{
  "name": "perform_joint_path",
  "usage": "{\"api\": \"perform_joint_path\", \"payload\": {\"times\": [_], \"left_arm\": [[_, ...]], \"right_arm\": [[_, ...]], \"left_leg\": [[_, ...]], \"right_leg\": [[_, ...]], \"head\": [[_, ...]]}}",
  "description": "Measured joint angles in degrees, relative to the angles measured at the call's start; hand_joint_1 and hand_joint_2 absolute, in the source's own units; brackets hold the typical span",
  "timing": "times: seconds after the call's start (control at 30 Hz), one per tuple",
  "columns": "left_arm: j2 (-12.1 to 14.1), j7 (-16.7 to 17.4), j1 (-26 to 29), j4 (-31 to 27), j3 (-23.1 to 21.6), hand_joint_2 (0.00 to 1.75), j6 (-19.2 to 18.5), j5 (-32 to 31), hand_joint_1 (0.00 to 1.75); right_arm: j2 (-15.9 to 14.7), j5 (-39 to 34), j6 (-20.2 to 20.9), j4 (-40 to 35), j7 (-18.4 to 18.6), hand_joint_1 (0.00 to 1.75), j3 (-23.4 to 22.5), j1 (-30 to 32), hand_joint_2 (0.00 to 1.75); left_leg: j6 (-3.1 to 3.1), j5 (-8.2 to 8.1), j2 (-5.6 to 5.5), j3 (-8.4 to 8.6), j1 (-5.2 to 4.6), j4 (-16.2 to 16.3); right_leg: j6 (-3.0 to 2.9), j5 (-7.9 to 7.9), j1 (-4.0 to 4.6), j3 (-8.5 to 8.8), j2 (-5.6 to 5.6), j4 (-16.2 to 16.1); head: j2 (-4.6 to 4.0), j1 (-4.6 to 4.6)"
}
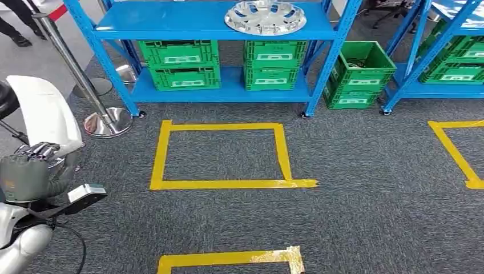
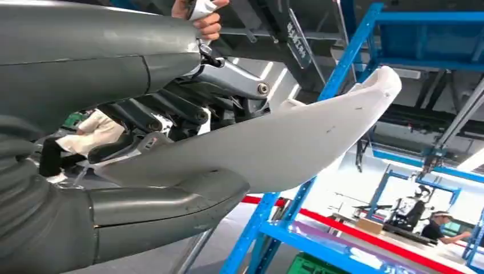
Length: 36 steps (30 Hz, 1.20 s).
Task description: Take the parts from the cabinet and place them on the table.
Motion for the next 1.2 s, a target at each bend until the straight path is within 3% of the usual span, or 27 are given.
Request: {"api": "perform_joint_path", "payload": {"times": [0.03,0.1,0.17,0.87,1.1,1.2], "left_arm": [[0.0,0.02,-0.01,0.04,-0.09,1.75,0.0,0.0,1.75],[0.04,0.02,-0.01,0.11,-0.2,1.75,0.0,0.02,1.75],[0.04,0.02,-0.02,0.13,-0.22,1.75,0.0,0.02,1.75],[0.46,0.22,-0.15,0.61,-0.94,1.75,0.02,0.68,1.75],[0.77,0.24,-0.14,0.61,-0.94,1.75,0.0,0.68,1.75],[1.03,0.35,-0.15,0.61,-0.94,1.75,0.02,0.68,1.75]], "right_arm": [[-0.02,-0.02,0.0,-0.02,0.0,0.0,0.0,0.0,0.0],[-0.04,0.0,0.0,-0.07,0.0,0.0,0.0,0.01,0.0],[-0.04,-0.02,0.0,-0.09,0.02,0.0,0.0,0.02,0.0],[-0.04,-1.62,0.09,-0.48,-0.02,0.0,0.0,0.15,0.0],[-0.04,-1.55,-0.18,-0.63,-0.02,0.0,0.02,0.25,0.0],[-0.04,-1.51,-0.26,-0.66,-0.02,0.0,0.18,0.26,0.0]], "left_leg": [[0.07,0.02,0.0,-0.01,-0.07,0.03],[0.07,0.02,0.0,-0.09,-0.15,0.11],[0.08,0.03,0.0,-0.16,-0.16,0.14],[-0.14,0.28,0.0,-0.58,0.06,0.13],[0.05,0.27,-0.01,-0.75,-0.17,0.51],[0.42,0.37,-0.18,-0.96,-0.3,0.59]], "right_leg": [[0.14,0.05,-0.06,-0.01,0.0,0.0],[0.99,0.06,-0.19,-0.05,0.0,-0.04],[1.31,0.11,-0.24,-0.13,0.0,-0.04],[1.36,0.14,-0.06,-0.73,0.0,0.19],[1.74,0.38,-0.32,-0.73,-0.01,0.15],[2.1,0.6,-0.45,-0.66,-0.22,0.01]], "head": [[0.0,0.0],[0.0,0.0],[0.0,0.0],[0.0,-0.02],[0.0,-0.04],[0.0,-0.07]]}}
